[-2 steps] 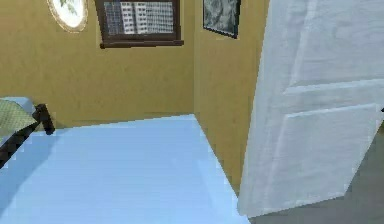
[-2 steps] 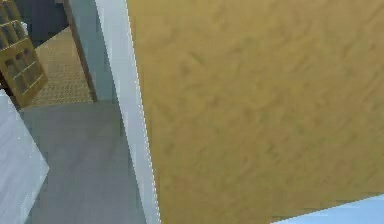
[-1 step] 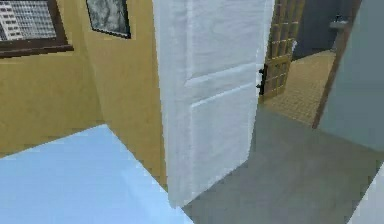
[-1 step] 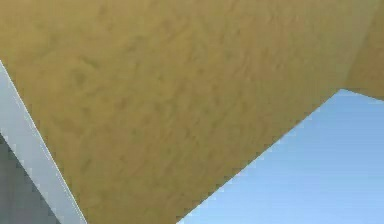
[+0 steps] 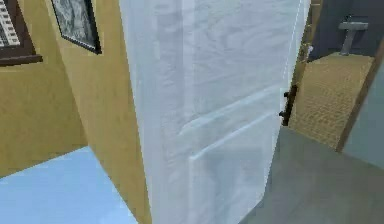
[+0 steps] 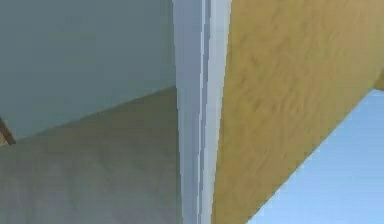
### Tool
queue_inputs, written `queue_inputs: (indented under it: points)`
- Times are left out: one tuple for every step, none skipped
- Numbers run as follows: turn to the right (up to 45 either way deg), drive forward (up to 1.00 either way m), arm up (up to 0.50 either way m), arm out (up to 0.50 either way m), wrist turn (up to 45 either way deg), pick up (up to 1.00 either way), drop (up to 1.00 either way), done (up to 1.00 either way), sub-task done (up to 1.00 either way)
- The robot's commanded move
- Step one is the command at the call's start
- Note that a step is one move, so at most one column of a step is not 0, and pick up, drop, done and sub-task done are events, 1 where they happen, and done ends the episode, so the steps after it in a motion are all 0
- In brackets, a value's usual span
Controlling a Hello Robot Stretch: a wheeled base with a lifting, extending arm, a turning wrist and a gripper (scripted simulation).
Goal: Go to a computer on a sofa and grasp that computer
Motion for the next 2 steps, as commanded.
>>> queue_inputs:
  points:
    - [45.0, 0.00, 0.00, 0.00, 0.0, 0.00, 0.00, 0.00, 0.00]
    - [0.0, 1.00, 0.00, 0.00, 0.0, 0.00, 0.00, 0.00, 0.00]
